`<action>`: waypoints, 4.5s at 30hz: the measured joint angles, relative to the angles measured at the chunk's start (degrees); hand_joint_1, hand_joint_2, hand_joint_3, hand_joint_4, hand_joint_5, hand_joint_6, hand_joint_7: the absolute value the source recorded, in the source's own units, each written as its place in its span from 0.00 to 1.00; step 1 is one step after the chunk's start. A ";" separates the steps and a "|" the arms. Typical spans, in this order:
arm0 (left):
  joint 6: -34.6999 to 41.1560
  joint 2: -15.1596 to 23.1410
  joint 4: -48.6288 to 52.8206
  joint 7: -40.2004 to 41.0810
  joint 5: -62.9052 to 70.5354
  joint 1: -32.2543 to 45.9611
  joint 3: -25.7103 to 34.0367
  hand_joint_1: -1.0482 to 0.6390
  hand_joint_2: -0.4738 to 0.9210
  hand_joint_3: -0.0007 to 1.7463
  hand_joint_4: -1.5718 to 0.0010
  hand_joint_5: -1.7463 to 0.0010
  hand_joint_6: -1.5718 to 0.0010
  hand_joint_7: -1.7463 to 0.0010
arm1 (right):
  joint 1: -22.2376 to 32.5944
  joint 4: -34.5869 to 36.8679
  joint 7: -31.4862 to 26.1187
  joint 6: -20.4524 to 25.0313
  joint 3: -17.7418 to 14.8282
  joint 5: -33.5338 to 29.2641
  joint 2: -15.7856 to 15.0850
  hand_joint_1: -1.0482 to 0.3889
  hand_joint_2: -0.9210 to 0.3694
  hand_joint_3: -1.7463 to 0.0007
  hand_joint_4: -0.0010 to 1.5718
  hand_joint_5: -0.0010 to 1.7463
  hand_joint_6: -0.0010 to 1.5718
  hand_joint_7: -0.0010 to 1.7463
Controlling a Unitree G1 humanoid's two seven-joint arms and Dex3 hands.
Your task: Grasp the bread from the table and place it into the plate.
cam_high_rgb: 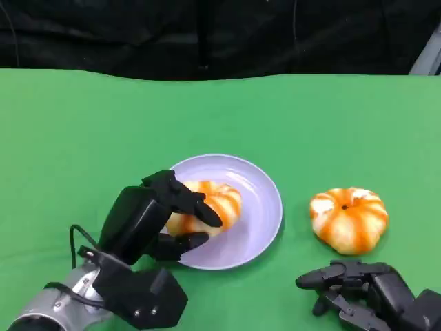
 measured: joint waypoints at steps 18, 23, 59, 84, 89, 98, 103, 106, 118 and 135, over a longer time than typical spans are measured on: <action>4.55 -1.54 5.67 -3.75 -0.80 -4.03 -1.39 0.60 1.00 0.10 0.49 0.44 0.31 0.84 | 0.11 -0.09 0.31 0.00 0.03 0.11 0.04 0.70 0.00 0.77 0.51 0.66 0.71 0.16; 4.94 -1.63 5.96 -6.29 -1.92 -4.30 -1.41 0.50 1.00 0.06 0.39 0.88 0.35 0.99 | 0.52 -0.40 0.30 0.00 0.10 0.10 0.13 0.70 0.00 0.77 0.51 0.66 0.72 0.16; 6.35 -0.36 4.75 -19.08 -5.71 -4.68 -0.12 0.04 1.00 0.37 0.71 1.00 0.80 1.00 | 0.52 -0.30 0.41 0.01 0.13 0.10 0.26 0.70 0.00 0.76 0.51 0.66 0.71 0.15; -1.11 -1.30 -0.36 -17.38 -16.17 1.18 8.20 0.13 1.00 0.30 0.65 0.99 0.76 0.99 | 0.14 0.52 0.38 -0.07 0.21 0.09 0.30 0.71 0.00 0.76 0.50 0.66 0.71 0.15; -3.88 -2.86 -3.95 -23.84 -24.44 5.30 11.57 0.15 1.00 0.30 0.65 0.99 0.75 0.99 | 0.14 0.54 0.37 -0.11 0.24 0.08 0.31 0.71 0.00 0.76 0.50 0.66 0.71 0.15; -4.13 -3.03 -7.29 -27.75 -26.48 7.78 14.02 0.15 1.00 0.30 0.64 0.99 0.75 0.99 | 0.15 0.55 0.37 -0.15 0.26 0.08 0.30 0.71 0.00 0.75 0.50 0.67 0.71 0.15; -4.40 -3.19 -7.88 -29.43 -27.38 8.28 14.84 0.19 1.00 0.29 0.57 0.97 0.71 0.98 | 0.05 0.55 0.45 -0.13 0.31 0.08 0.32 0.71 0.00 0.76 0.50 0.67 0.71 0.15; -7.64 -3.04 -9.91 -32.36 -34.37 11.69 18.22 0.20 1.00 0.29 0.55 0.96 0.70 0.98 | 0.07 0.56 0.85 -0.09 0.15 0.25 0.26 0.71 0.00 0.76 0.50 0.67 0.71 0.16; -8.16 -3.31 -10.63 -38.54 -38.45 13.76 21.52 0.25 1.00 0.26 0.50 0.96 0.67 0.98 | -0.14 0.59 1.26 0.01 0.01 0.29 0.26 0.70 0.00 0.75 0.50 0.67 0.71 0.16; -8.14 -4.16 -9.78 -48.91 -48.08 17.72 27.95 0.30 1.00 0.26 0.47 0.97 0.64 0.99 | -0.14 0.59 1.69 0.07 -0.06 0.35 0.25 0.69 0.00 0.76 0.50 0.66 0.70 0.16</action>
